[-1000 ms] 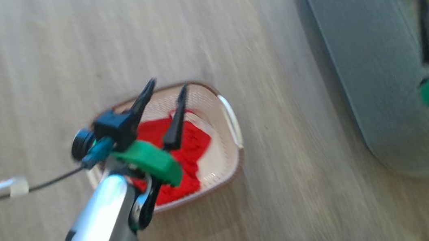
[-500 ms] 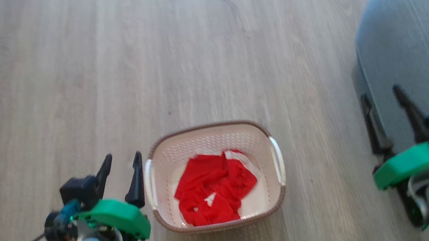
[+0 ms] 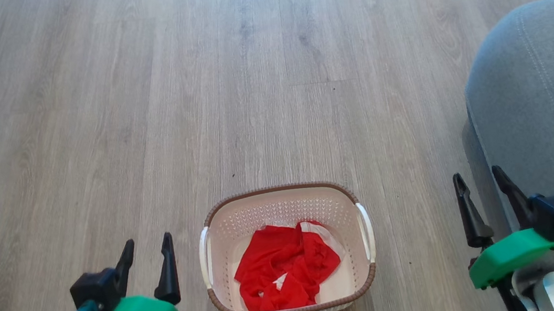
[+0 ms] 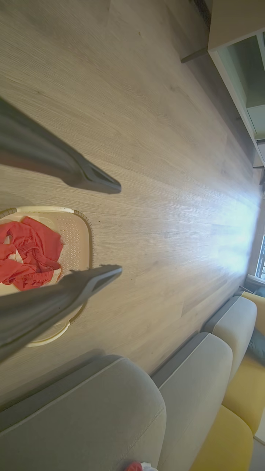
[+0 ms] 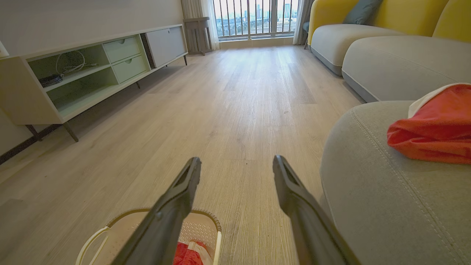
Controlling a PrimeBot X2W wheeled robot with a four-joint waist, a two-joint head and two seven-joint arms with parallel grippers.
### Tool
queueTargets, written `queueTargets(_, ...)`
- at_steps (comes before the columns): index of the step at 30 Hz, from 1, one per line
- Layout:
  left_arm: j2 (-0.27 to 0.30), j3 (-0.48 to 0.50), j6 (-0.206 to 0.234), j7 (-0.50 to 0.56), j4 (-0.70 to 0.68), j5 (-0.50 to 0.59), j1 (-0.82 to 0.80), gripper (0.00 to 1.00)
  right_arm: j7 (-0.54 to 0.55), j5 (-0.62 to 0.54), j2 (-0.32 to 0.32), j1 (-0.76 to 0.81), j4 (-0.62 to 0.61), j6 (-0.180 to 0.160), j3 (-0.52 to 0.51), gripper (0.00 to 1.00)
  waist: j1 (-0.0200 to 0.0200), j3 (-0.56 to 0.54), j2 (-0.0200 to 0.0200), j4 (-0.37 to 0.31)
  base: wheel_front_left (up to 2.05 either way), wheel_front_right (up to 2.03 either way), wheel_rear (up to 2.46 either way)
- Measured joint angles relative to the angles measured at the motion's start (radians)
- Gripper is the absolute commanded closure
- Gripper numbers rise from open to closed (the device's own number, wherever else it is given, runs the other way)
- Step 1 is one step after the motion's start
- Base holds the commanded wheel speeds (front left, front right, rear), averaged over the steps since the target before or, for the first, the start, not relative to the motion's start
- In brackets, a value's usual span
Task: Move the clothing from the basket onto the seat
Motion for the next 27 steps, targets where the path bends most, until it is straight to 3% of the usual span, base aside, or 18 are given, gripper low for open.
queueTargets(27,-0.058,0.104,-0.063,0.0,-0.008,0.114,-0.001,0.0,0.0,0.0,0.007,-0.002,0.007,0.0,0.014,0.0,0.0001,0.016,0.0,-0.015,0.0,0.0,0.0)
